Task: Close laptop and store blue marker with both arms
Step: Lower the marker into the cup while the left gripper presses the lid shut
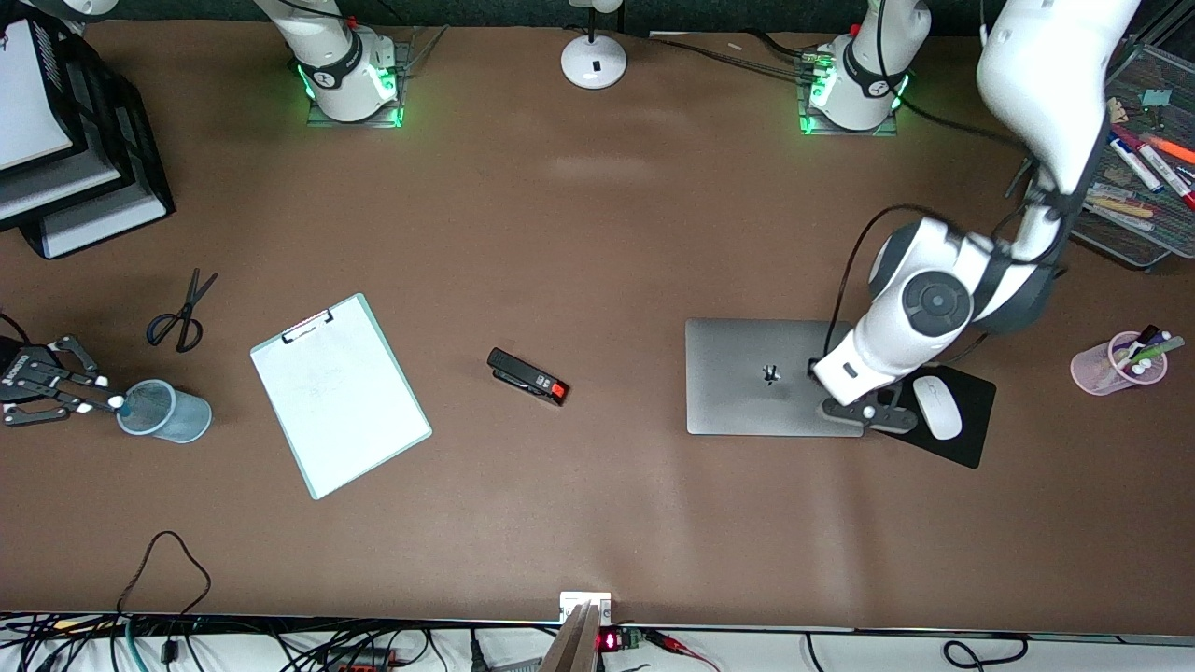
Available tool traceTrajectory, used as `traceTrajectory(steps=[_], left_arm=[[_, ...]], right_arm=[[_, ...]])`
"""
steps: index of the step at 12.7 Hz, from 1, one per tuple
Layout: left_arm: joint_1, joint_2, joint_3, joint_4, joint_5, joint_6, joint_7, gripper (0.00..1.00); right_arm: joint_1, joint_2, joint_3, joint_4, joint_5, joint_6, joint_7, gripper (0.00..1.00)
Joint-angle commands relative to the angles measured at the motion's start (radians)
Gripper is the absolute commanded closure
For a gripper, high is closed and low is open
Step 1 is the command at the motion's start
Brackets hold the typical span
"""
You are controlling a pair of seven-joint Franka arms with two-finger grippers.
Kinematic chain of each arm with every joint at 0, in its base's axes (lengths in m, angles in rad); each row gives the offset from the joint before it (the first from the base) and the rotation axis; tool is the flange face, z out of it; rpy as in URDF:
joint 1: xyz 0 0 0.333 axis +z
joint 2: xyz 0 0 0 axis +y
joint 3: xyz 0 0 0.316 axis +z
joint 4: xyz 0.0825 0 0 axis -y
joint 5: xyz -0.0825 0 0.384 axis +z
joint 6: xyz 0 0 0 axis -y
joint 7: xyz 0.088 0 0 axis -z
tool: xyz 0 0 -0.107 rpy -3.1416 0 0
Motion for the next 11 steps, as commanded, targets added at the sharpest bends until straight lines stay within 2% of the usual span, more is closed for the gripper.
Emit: traceTrajectory(steps=[1, 2, 3, 4, 6, 7, 8, 9, 11], left_arm=[[0.011, -0.108, -0.031, -0.013, 0.01, -0.143, 0.038, 0.39], [0.017, -0.134, -0.043, -0.013, -0.01, -0.171, 0.038, 0.3], [0.017, -0.166, -0.045, -0.013, -0.048, -0.194, 0.038, 0.13], [0.017, -0.19, -0.045, -0.013, -0.086, -0.199, 0.039, 0.03], [0.016, -0.232, -0.046, 0.004, -0.098, -0.255, 0.04, 0.0], [0.016, -0.241, -0.045, 0.047, -0.099, -0.312, 0.041, 0.0], [0.013, -0.237, -0.045, 0.102, -0.104, -0.358, 0.041, 0.0], [0.01, -0.235, -0.043, 0.139, -0.13, -0.392, 0.041, 0.0], [0.013, -0.235, -0.048, 0.199, -0.171, -0.468, 0.044, 0.0]], right_arm=[[-0.024, 0.052, 0.014, 0.031, 0.051, -0.026, -0.091, 1.0], [-0.031, 0.057, 0.013, 0.029, 0.054, -0.032, -0.095, 1.0], [-0.047, 0.061, 0.013, 0.028, 0.054, -0.032, -0.095, 1.0], [-0.051, 0.07, 0.013, 0.028, 0.053, -0.032, -0.095, 1.0], [-0.055, 0.08, 0.013, 0.028, 0.05, -0.032, -0.093, 0.96], [-0.055, 0.081, 0.013, 0.028, 0.048, -0.034, -0.092, 0.89], [-0.055, 0.083, 0.013, 0.028, 0.045, -0.034, -0.079, 0.58], [-0.055, 0.083, 0.013, 0.028, 0.043, -0.035, -0.073, 0.01], [-0.064, 0.077, 0.011, 0.024, 0.022, -0.043, -0.024, 0.0]])
